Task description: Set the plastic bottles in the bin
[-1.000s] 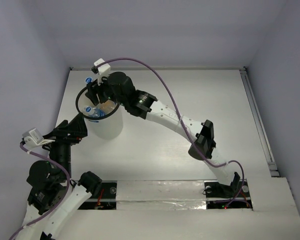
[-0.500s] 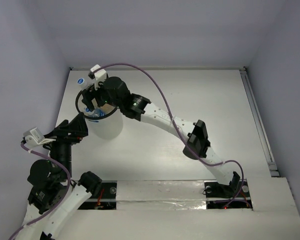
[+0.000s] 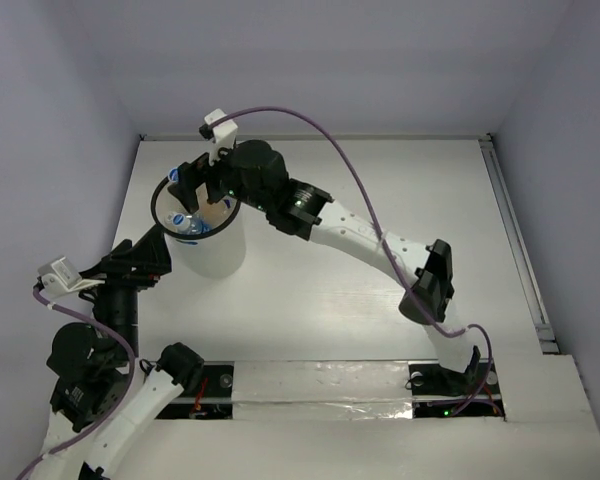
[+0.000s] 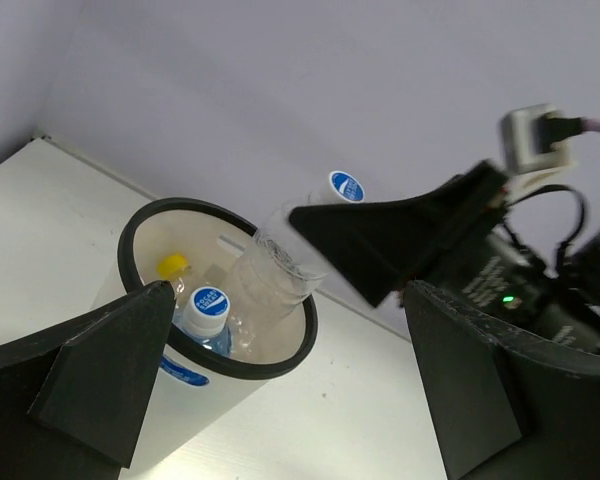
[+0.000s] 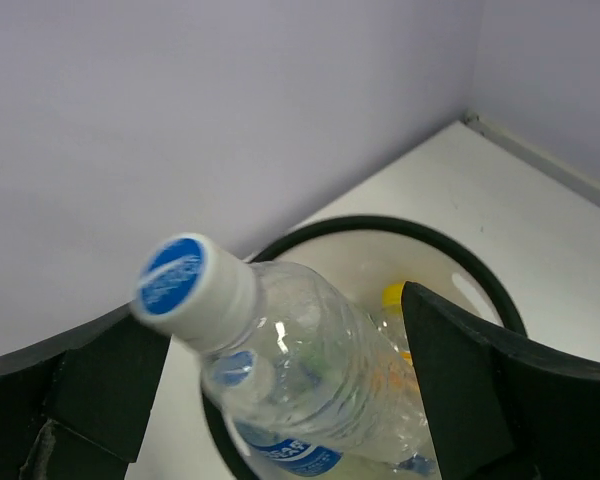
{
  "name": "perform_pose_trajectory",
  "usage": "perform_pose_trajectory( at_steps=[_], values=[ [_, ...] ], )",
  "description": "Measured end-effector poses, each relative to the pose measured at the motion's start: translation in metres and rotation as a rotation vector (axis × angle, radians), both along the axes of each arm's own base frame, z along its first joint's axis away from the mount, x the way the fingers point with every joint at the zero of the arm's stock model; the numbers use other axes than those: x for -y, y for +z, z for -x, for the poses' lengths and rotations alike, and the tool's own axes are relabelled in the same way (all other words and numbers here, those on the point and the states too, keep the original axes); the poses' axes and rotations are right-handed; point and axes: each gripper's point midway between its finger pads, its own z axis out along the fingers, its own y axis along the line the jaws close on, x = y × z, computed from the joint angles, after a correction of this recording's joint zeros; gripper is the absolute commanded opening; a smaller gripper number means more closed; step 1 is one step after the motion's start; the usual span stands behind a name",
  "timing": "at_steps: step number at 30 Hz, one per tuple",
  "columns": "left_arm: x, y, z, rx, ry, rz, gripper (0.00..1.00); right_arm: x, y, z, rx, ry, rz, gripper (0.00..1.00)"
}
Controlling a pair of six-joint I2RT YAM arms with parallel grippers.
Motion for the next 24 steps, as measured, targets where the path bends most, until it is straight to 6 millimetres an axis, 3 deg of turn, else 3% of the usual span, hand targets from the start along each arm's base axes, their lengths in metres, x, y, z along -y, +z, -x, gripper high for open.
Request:
perform_pose_trajectory(
  at_steps=[4,7,12,13,18,24],
  values=[
    [-0.001,0.005,0.001,0.004,0.0,0.003,0.99,0.014,0.042,0.011,0.035,0.016,-0.063,1.0],
    [-0.001,0.007,0.002,0.005,-0.001,0.004,0.99,0.022,0.06,0.016,0.054,0.019,-0.095,1.0],
    [0.0,0.01,0.002,-0.005,-0.008,-0.006,0.99,0.035,0.055,0.024,0.046,0.019,-0.09,0.99],
    [0.001,0.011,0.002,-0.007,-0.011,-0.009,0.99,0.039,0.053,0.026,0.048,0.018,-0.096,0.92],
    [0.003,0.011,0.002,-0.014,-0.02,-0.017,0.99,0.079,0.043,0.042,0.039,-0.012,-0.097,0.78],
    [0.008,0.009,-0.001,-0.031,-0.037,-0.025,0.99,0.139,0.082,0.062,0.097,-0.082,-0.214,0.74]
  ],
)
